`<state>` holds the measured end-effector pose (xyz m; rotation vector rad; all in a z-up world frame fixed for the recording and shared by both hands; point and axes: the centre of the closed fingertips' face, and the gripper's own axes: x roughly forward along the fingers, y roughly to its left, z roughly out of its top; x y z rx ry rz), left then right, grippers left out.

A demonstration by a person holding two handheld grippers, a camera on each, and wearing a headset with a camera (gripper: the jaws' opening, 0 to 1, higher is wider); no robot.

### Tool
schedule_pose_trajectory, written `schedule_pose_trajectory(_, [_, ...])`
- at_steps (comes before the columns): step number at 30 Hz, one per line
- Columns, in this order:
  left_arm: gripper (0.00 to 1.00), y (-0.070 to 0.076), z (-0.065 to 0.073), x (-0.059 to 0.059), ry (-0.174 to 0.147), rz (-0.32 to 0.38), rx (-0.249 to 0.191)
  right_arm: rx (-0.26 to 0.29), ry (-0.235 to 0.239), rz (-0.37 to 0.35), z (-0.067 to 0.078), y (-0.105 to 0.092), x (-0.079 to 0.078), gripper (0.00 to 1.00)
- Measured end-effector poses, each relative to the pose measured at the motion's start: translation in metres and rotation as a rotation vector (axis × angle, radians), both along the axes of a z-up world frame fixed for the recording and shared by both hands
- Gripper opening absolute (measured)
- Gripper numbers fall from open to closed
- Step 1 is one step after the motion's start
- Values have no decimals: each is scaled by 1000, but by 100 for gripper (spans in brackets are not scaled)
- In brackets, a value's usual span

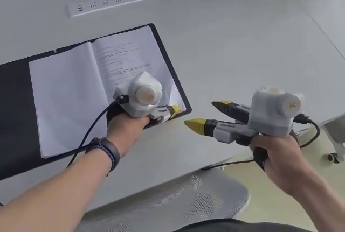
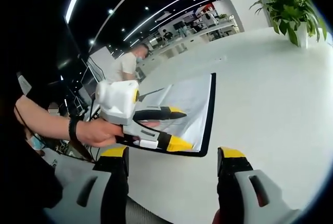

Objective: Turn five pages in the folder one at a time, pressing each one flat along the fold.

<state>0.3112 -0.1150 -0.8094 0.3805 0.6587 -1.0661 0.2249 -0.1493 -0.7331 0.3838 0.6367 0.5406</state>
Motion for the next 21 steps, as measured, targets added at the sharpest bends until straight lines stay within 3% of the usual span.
schedule_pose_trajectory(14, [57, 2, 2, 0, 11, -12, -12, 37, -17, 98, -5, 20, 42, 64])
schedule_pose_trajectory(21, [52, 4, 2, 4, 8, 0, -16, 62, -10, 127, -4, 32, 55, 61])
